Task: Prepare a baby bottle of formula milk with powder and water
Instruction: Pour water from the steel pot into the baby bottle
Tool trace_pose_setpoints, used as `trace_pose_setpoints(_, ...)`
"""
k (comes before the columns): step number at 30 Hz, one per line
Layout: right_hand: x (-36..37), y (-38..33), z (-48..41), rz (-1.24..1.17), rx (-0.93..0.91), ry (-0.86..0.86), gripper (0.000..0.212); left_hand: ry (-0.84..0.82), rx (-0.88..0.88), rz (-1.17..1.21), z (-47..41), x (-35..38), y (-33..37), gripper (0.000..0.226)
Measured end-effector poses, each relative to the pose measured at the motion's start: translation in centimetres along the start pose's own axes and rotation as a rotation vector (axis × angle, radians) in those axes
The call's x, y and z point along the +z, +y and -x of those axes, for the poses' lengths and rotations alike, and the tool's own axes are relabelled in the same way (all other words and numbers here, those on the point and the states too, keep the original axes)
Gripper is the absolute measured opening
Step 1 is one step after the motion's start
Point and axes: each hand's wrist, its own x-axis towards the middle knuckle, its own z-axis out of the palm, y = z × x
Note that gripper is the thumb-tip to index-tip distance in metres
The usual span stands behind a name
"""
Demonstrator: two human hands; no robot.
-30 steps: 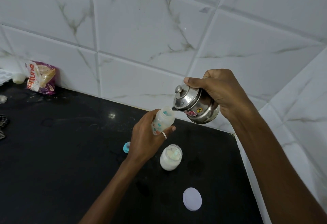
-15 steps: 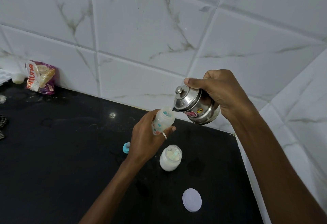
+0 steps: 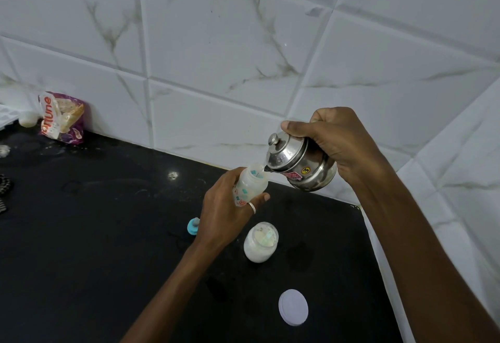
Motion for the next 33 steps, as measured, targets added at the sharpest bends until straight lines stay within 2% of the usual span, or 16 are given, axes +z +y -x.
trace_pose_setpoints(33, -0.26, 0.06, -0.02, -0.018, -0.006, -0.017, 0.050, -0.012, -0.003, 0.002, 0.08, 0.18, 0.16, 0.069)
